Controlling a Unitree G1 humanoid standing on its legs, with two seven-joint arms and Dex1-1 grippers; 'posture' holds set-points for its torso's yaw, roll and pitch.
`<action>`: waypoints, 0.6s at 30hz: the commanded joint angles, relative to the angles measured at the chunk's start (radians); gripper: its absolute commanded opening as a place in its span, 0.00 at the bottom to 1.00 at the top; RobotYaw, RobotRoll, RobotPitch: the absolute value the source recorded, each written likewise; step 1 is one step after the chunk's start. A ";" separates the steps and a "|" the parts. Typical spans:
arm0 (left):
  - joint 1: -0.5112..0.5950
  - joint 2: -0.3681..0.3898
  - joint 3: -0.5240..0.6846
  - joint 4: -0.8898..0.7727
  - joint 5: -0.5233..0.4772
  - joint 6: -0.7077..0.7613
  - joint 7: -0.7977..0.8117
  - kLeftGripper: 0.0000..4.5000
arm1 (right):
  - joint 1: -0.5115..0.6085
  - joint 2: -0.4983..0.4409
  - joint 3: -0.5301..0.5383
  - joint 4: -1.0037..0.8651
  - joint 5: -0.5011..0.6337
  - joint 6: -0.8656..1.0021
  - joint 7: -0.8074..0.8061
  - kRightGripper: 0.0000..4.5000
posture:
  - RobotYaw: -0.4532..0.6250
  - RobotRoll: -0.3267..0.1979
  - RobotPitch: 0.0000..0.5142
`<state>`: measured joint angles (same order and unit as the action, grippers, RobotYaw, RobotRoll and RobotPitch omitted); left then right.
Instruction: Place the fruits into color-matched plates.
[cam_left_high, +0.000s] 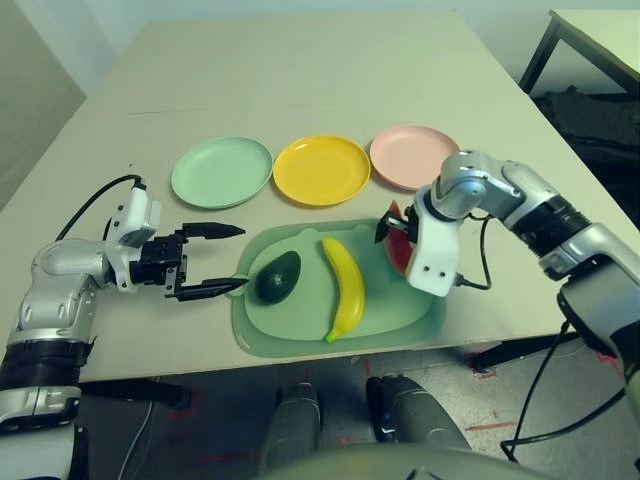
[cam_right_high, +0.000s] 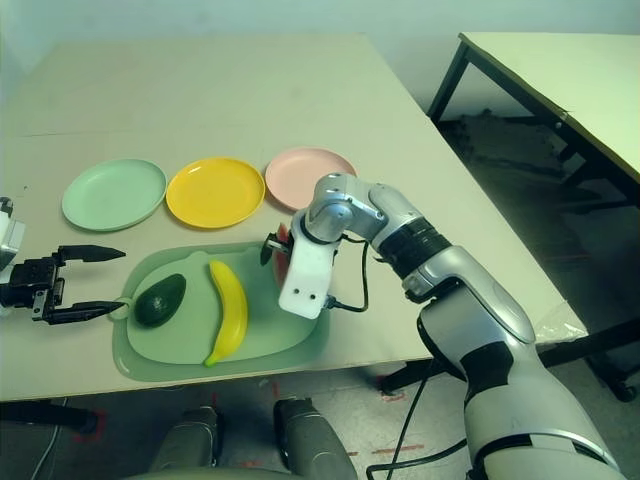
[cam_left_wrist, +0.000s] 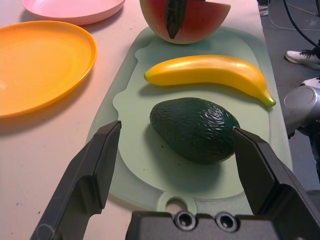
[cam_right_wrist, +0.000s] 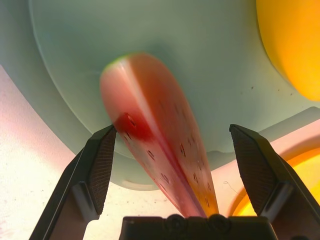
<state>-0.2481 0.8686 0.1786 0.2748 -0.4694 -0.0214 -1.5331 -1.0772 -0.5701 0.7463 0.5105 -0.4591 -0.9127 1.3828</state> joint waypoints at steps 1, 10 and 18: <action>-0.006 0.007 -0.003 0.004 0.004 -0.001 -0.007 1.00 | 0.044 -0.002 0.032 -0.004 0.007 0.005 0.018 0.80 | 0.43 0.62 0.27; -0.020 0.006 -0.001 0.020 0.008 -0.009 -0.005 1.00 | 0.052 -0.014 0.029 -0.014 0.035 0.013 0.046 0.46 | 0.43 0.62 0.27; -0.024 0.001 -0.021 0.023 0.033 -0.014 0.008 1.00 | -0.066 0.037 -0.025 0.107 0.026 0.039 -0.011 0.46 | 0.42 0.62 0.26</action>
<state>-0.2672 0.8685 0.1724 0.2918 -0.4579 -0.0282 -1.5308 -1.1060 -0.5424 0.7418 0.5881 -0.4274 -0.8803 1.3897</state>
